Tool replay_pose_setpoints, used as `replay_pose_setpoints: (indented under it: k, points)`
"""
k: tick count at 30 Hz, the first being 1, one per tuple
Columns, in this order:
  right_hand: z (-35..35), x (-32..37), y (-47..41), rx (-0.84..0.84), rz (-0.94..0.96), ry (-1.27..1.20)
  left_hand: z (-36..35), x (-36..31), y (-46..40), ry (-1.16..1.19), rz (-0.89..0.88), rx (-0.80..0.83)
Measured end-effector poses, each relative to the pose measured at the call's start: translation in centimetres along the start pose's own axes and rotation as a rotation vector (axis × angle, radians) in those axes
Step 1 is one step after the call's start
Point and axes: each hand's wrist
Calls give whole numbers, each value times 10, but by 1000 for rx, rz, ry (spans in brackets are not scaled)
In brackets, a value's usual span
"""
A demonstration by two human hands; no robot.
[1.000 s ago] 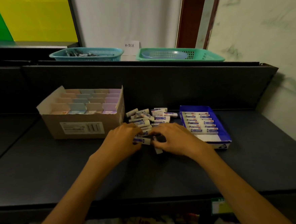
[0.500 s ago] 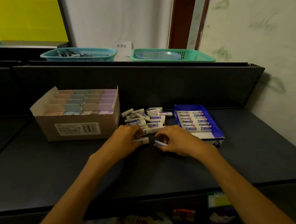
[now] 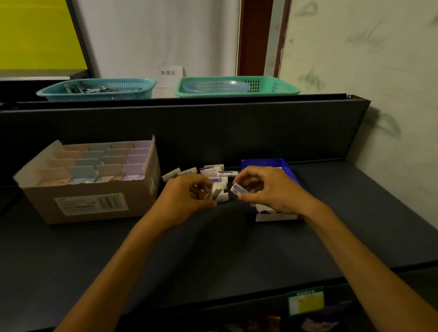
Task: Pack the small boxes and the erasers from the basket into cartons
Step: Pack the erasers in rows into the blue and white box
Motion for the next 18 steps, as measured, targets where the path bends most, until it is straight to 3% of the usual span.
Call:
replay_pose_setpoints:
  k: [7,18]
  points:
    - [31,-31,3,-85,-92,-143,-27,-22,-20,48,-22,-12]
    - [68,-64,7,-100,-163,-263,-63,-45,-50,-96,-126,8]
Point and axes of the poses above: each hand's wrist, its own y-axis away from the middle knuckle, its own z-axis out of the back of the hand, x = y × z, and after that the axes turned 12 degrees about -x, right-handed
